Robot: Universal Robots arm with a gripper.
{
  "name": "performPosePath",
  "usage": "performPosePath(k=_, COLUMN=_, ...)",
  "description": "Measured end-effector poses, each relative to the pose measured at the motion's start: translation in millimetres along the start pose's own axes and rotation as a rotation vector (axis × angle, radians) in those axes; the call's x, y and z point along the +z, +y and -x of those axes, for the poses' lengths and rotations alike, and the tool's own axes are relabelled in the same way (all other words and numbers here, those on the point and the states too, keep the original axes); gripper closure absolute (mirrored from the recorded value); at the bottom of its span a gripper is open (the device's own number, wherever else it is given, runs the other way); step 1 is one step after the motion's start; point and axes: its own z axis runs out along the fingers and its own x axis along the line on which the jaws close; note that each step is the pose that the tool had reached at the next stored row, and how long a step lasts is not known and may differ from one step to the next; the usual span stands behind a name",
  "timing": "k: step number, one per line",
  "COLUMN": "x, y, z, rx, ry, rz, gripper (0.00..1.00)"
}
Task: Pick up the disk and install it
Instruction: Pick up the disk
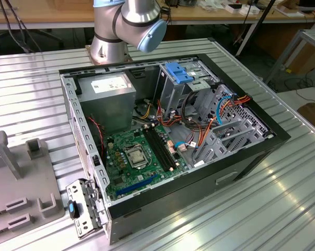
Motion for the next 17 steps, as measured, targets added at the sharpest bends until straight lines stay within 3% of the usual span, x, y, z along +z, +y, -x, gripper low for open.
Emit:
performPosePath(k=6, x=9.6, y=0.4, z=-0.3, rx=0.000, ry=0.0001, rz=0.0002, gripper=0.46)
performPosePath(k=8, x=10.6, y=0.4, z=-0.3, rx=0.000, ry=-0.0001, rz=-0.0001, gripper=0.47)
performPosePath(k=11, x=11.9, y=0.5, z=-0.4, rx=0.000, ry=0.0001, rz=0.0002, gripper=0.61)
performPosePath(k=17, x=13.9, y=0.5, z=-0.5, rx=0.000, ry=0.0000, rz=0.0001, gripper=0.61)
